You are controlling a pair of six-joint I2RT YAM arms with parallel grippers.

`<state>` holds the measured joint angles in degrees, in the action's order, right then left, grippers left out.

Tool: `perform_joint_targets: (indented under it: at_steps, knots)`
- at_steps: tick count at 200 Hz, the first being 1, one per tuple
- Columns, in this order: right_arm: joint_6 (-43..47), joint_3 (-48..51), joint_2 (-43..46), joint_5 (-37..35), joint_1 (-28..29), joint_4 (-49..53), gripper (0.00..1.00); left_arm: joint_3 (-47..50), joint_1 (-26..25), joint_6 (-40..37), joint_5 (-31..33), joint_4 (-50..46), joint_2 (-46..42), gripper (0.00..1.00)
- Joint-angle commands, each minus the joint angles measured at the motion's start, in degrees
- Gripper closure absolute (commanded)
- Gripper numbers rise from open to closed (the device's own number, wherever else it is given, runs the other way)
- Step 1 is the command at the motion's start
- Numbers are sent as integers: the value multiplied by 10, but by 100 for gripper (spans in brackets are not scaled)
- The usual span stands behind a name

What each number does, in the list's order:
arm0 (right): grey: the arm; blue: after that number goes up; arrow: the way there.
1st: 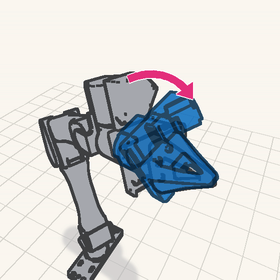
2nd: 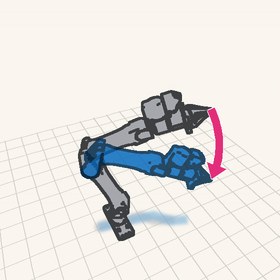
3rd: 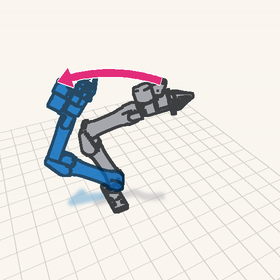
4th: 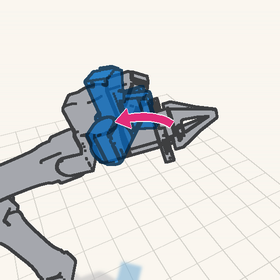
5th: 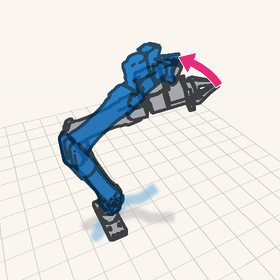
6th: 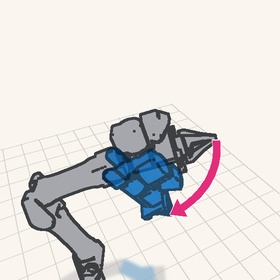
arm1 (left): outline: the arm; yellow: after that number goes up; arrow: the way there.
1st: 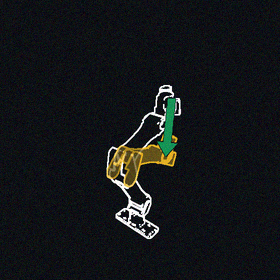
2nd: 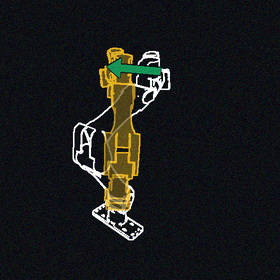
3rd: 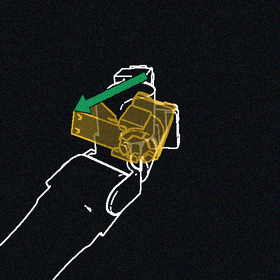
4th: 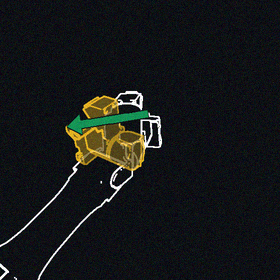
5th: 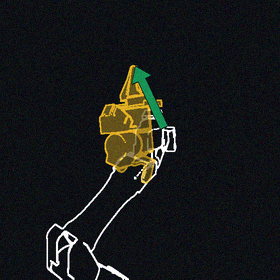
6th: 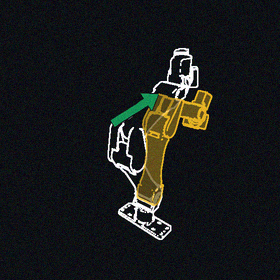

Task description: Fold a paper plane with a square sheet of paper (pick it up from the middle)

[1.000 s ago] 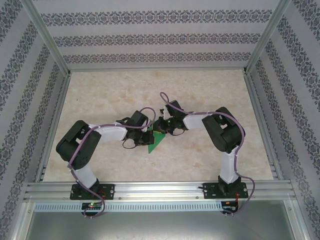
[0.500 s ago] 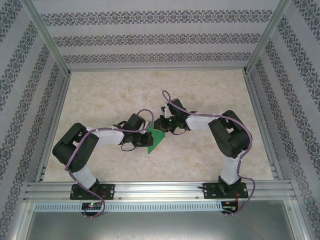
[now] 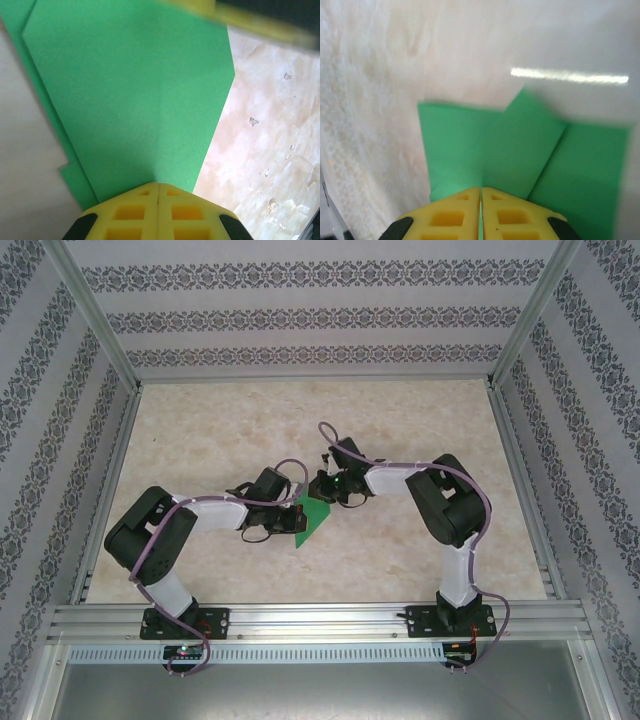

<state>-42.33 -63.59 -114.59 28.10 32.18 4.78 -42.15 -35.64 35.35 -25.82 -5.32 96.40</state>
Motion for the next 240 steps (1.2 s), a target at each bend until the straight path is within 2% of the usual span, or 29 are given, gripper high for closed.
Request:
perform_joint_targets:
  at_steps: [1,30,50,72,87,109,135,145,168,216,240]
  knots:
    - [12,-31,-33,-28,-38,12,90,41,3,-20,52,-92,21,100]
    - [29,-74,-45,-8,-60,41,89,42,2,-20,47,-85,16,100]
    - [38,-56,17,-25,-60,40,86,31,3,-17,36,-81,2,100]
    - [66,-49,65,-44,-65,101,82,6,3,-14,31,-85,-13,100]
    - [66,-10,101,-35,-67,91,81,-18,3,-10,20,-85,-18,97]
    - [45,57,147,-25,-64,68,75,-56,3,0,1,-86,-33,93]
    - [16,129,185,-14,-52,32,71,-84,6,16,37,-109,-68,82]
    - [7,146,195,-10,-44,25,71,-86,11,19,54,-118,-76,81]
    - [-17,169,205,-13,-22,8,66,-82,26,24,72,-123,-74,82]
    - [-53,179,180,1,4,-30,65,-80,30,22,66,-113,-42,84]
    - [-66,182,169,2,6,-40,64,-79,30,13,86,-123,-33,84]
